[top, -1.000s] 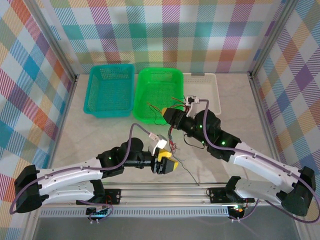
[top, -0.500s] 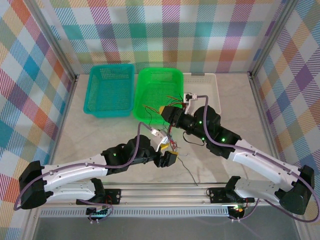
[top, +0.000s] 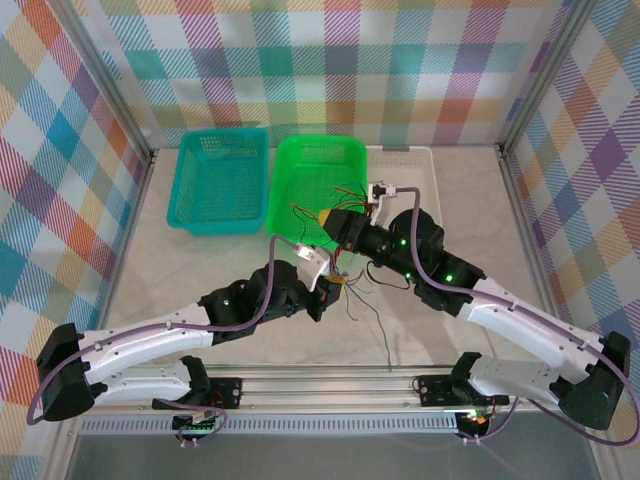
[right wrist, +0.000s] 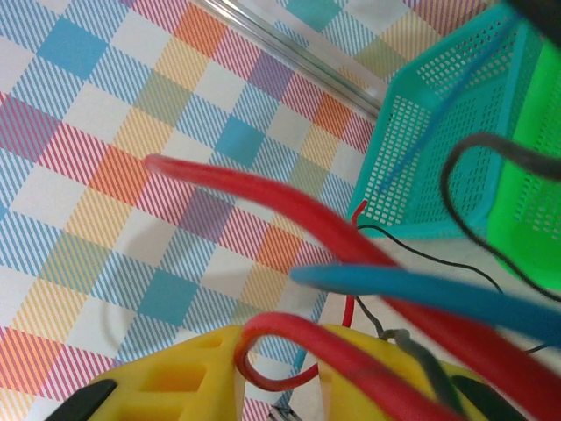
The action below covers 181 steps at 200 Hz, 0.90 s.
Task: Untangle the cables
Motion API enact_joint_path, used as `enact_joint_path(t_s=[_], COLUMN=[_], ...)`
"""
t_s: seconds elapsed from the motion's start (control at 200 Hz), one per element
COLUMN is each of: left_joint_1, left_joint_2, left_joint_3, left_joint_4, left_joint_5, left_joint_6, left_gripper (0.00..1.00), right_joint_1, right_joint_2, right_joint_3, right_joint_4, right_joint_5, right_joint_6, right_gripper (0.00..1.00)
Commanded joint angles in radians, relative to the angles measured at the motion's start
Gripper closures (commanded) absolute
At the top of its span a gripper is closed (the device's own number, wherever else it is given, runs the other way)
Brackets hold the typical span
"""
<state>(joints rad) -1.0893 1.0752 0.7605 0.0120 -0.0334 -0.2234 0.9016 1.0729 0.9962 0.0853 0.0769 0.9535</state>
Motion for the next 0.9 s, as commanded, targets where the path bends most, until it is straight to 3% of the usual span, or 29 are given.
enact_joint_path(t_s=[0.0, 0.23, 0.425, 0.9], left_joint_1=[0.014, 0.044, 0.103, 0.301], left_joint_2=[-0.060, -0.090, -0.116, -0.062], left_joint_3=[0.045, 0.164, 0.238, 0.309], left_joint_4=[-0.048, -0.262, -0.381, -0.402], left_joint_5=[0.066, 0.195, 0.267, 0.371], left_joint_6=[-0.009, -0.027, -0.021, -0.028], left_gripper=[1.00, 1.00, 1.00, 1.00], right_joint_1=[-0.047, -0.236, -0.313, -0.500], right_joint_2=[-0.057, -0.123, -0.111, -0.015], right_joint_3=[-0.017, -0.036, -0.032, -0.043], right_joint_4=[-0.025, -0.131, -0.168, -0.242], right_joint_5=[0.017, -0.033, -0.098, -0.285], right_joint_6=[0.005, 0.019, 0.011, 0.029], right_gripper=[1.00, 1.00, 1.00, 1.00])
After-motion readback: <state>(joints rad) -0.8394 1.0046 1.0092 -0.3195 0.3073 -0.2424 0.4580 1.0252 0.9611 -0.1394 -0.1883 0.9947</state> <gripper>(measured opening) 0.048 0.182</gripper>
